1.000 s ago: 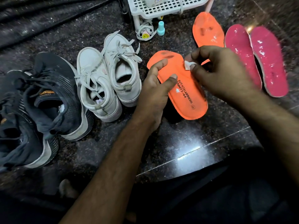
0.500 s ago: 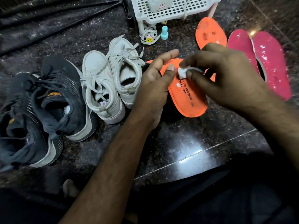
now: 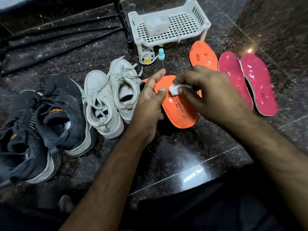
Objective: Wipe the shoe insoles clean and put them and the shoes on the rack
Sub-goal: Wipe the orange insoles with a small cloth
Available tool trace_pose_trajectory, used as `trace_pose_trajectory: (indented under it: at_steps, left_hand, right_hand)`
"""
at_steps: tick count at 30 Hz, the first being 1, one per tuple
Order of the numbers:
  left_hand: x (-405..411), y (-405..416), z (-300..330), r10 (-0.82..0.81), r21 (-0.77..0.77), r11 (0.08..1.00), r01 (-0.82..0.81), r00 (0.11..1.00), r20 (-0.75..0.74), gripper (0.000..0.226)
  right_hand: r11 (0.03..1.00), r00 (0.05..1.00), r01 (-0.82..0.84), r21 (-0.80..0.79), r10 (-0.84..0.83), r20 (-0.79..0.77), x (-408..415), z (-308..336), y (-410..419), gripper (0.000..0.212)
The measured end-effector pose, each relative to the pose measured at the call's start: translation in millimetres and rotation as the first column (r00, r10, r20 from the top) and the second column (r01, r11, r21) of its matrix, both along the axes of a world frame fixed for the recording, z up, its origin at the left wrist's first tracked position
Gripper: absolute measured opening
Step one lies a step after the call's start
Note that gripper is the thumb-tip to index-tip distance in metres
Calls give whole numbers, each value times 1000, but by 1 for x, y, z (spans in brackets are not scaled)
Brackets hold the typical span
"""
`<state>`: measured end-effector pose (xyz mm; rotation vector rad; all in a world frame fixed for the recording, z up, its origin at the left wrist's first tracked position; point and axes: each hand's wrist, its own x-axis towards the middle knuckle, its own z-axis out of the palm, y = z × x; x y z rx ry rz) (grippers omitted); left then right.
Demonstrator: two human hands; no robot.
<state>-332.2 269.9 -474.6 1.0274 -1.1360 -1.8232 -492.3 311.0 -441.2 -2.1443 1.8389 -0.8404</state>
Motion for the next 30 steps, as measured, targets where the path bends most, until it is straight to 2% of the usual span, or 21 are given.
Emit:
trace_pose_trajectory:
  at_steps: [3, 8, 12, 15, 17, 19, 21, 23, 25, 28, 30]
  left_hand:
    - [-1, 2, -3, -28, 55, 998, 26, 999, 21, 40]
    - [0, 1, -6, -68, 135, 988, 77, 996, -65, 50]
    - [-1, 4, -10, -104, 136, 984, 115, 991, -85, 55]
    - [-5, 8, -10, -92, 136, 986, 100, 994, -64, 56]
    - [-5, 8, -11, -60, 165, 984, 70, 996, -68, 56]
    - [-3, 6, -12, -30, 211, 977, 42, 998, -59, 58]
    - [-2, 5, -11, -14, 220, 975, 22, 999, -38, 60]
    - [-2, 2, -9, -12, 198, 980, 15, 1000, -20, 61]
    - [-4, 1, -8, -22, 187, 982, 22, 1000, -3, 63]
    - [-7, 6, -11, -42, 164, 986, 28, 995, 85, 69]
    - [-8, 10, -11, -57, 155, 987, 39, 992, 114, 70]
  right_hand:
    - [1000, 999, 19, 15, -18, -39, 2, -5, -2, 21]
    - [996, 996, 51, 72, -45, -81, 6, -13, -8, 21]
    - [989, 989, 150, 6, -150, -13, 5, -10, -8, 21]
    - [980, 980, 197, 19, -197, 2, 6, -11, -10, 21]
    - [989, 991, 126, 82, -122, -56, 9, -11, -11, 21]
    - [979, 996, -4, 204, 21, -85, 9, -7, -8, 21]
    - [954, 996, -78, 289, 86, -14, 4, 0, -2, 21]
    - [973, 996, -4, 229, -18, 92, -2, 3, 3, 20]
    - [986, 991, 114, 123, -121, 56, -2, -1, 2, 20]
    - [965, 999, 41, 260, -36, -22, 5, -9, 2, 20]
    - [930, 997, 12, 368, -37, 62, 4, -5, 5, 13]
